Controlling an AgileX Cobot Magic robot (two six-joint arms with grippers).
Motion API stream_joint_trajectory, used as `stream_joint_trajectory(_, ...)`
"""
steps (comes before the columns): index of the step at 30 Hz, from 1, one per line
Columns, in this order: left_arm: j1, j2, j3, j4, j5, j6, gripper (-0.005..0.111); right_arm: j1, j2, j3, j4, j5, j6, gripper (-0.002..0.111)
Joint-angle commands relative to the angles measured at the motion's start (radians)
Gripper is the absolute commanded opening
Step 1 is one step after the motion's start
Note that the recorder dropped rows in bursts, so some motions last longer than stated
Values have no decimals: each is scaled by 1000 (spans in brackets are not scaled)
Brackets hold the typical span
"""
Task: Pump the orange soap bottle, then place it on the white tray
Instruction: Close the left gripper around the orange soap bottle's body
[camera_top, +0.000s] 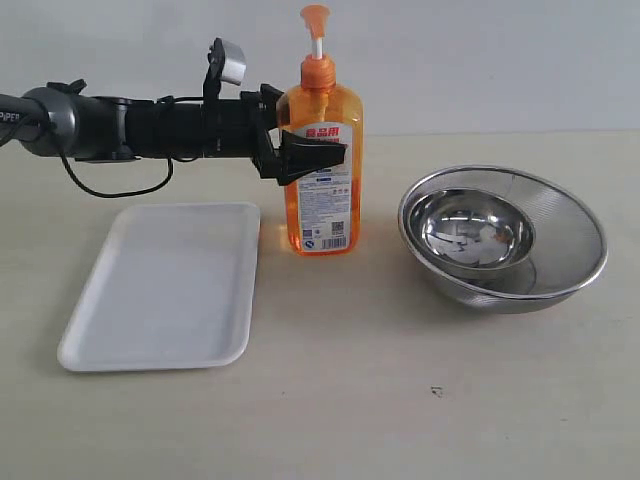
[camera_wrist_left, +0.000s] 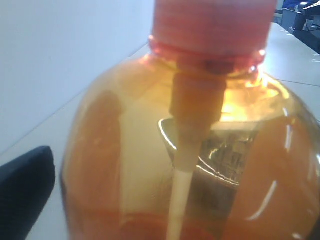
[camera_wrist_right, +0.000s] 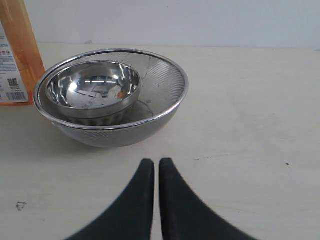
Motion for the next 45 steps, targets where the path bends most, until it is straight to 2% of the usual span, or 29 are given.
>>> stream_joint_trajectory(1,-7,-1,-5,-21,-4,3,110,0,-5,-1,-1,-13,0,1)
stream_joint_trajectory(19,-44,-1,-5,-21,-34,3,110,0,-5,-1,-1,-6,0,1)
stream_joint_trajectory(22,-44,-1,-5,-21,-40,-32,106,0,-5,-1,-1,-6,0,1)
stream_joint_trajectory(24,-44,-1,-5,-21,-45,-61,99,0,-5,-1,-1,-6,0,1)
stream_joint_trajectory(27,-44,-1,-5,-21,-45,-92,76,0,-5,-1,-1,-6,0,1)
stream_joint_trajectory(32,-44,-1,-5,-21,-38,-86,13,0,-5,-1,-1,-6,0,1)
stream_joint_trajectory(33,-44,-1,-5,-21,-32,-86,4,0,-5,-1,-1,-6,0,1)
stream_joint_trajectory(45,-44,-1,-5,-21,-28,-79,5,0,-5,-1,-1,-6,0,1)
